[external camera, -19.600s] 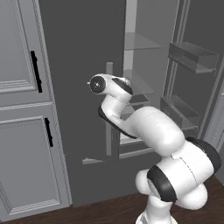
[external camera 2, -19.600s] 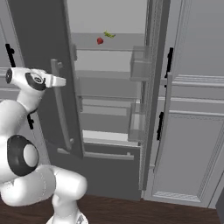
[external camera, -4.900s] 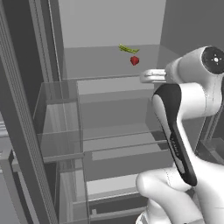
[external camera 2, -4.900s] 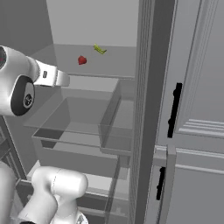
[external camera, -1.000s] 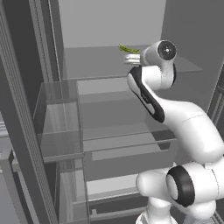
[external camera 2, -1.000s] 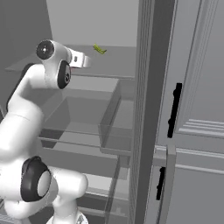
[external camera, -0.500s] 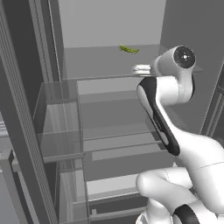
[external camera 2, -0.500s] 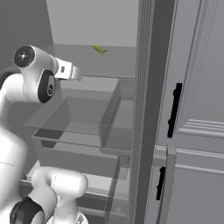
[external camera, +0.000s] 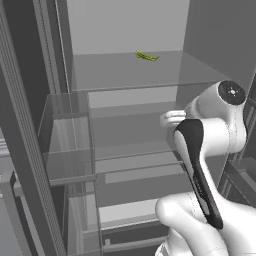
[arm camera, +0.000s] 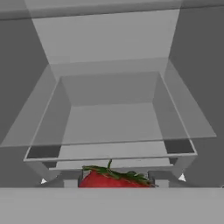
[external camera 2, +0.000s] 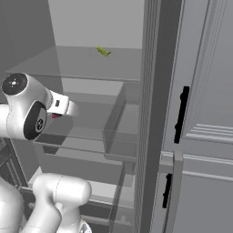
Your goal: Take the strawberry from the fridge and place it on top of the pancake, located on the dining counter.
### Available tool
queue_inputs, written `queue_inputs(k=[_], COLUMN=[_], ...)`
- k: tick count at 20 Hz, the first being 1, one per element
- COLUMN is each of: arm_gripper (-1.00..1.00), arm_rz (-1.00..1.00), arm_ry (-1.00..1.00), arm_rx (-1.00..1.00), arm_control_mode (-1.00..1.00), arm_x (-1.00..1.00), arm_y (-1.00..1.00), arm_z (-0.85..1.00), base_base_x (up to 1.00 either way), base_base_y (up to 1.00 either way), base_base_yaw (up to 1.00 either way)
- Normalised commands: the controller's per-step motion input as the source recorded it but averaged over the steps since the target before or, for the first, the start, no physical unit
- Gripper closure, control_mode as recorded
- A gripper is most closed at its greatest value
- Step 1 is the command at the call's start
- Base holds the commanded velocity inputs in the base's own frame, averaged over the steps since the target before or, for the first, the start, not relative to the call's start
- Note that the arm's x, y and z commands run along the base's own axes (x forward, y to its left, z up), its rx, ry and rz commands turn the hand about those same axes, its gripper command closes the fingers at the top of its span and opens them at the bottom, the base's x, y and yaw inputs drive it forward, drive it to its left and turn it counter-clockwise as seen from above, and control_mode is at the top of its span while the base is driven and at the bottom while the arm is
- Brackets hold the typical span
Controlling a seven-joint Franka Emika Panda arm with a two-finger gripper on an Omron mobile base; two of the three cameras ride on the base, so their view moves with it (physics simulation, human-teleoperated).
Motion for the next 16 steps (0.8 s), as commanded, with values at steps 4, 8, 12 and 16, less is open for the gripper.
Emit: queue_inputs(k=[4,8,12,16], arm_gripper=[1.0,1.0,1.0,1.0], arm_rz=[0.0,0.0,0.0,0.0], arm_ry=[0.34,0.29,0.17,0.22], arm_rx=[0.0,0.0,-0.02,-0.05], arm_control_mode=[-1.0,-1.0,-1.0,-1.0], arm_x=[-0.71,-0.41,-0.13,0.0], arm_y=[-0.15,-0.04,0.0,0.0], arm_z=[-0.74,-0.76,-0.38,-0.29], base_base_x=[0.0,0.0,0.0,0.0], base_base_y=[0.0,0.0,0.0,0.0], base_base_yaw=[0.0,0.0,0.0,0.0])
